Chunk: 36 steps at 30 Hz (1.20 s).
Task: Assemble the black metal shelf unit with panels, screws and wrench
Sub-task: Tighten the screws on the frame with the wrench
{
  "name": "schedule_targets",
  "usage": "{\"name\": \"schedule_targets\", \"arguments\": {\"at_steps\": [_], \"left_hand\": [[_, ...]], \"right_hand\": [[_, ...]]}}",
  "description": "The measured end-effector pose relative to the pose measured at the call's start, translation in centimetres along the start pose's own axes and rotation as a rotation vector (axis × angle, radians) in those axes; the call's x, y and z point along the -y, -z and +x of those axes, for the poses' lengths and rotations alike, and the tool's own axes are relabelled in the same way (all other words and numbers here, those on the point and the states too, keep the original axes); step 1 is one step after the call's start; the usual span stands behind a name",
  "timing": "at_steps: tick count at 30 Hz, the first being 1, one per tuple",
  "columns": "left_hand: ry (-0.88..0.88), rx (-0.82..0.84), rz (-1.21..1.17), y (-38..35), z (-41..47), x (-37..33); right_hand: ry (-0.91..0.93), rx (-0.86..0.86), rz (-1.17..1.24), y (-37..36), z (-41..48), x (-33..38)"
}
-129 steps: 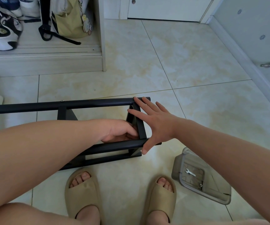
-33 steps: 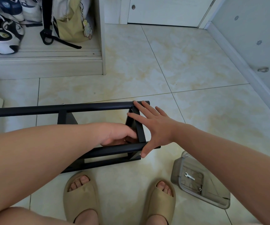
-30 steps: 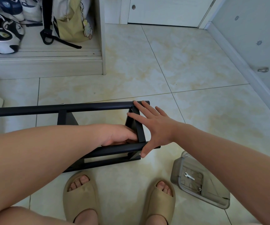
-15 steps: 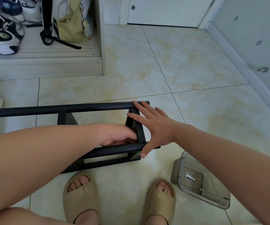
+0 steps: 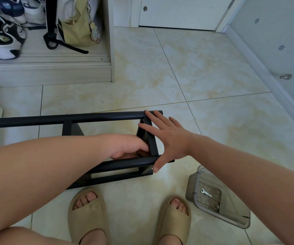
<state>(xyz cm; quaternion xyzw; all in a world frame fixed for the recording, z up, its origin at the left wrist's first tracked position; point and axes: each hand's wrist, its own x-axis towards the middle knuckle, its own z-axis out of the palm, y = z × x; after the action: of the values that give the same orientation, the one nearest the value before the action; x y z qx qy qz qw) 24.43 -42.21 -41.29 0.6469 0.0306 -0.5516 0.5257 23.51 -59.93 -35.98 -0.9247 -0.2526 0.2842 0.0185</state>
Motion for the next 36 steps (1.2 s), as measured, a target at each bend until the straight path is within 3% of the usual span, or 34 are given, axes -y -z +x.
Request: {"name": "schedule_targets", "arguments": {"at_steps": [4, 15, 21, 36], "left_hand": [[-0.038, 0.005, 0.056, -0.24, -0.3, -0.03], [0.0, 0.053, -0.096, 0.2, -0.11, 0.16], [-0.03, -0.021, 0.088, -0.2, -0.16, 0.17], [-0.041, 0.019, -0.141, 0.34, 0.24, 0.57]], "right_hand": [[-0.001, -0.001, -0.001, -0.07, 0.03, 0.0], [0.003, -0.005, 0.004, -0.05, -0.01, -0.02], [-0.001, 0.0, 0.0, -0.08, 0.07, -0.03], [0.001, 0.0, 0.005, 0.0, -0.01, 0.03]]}}
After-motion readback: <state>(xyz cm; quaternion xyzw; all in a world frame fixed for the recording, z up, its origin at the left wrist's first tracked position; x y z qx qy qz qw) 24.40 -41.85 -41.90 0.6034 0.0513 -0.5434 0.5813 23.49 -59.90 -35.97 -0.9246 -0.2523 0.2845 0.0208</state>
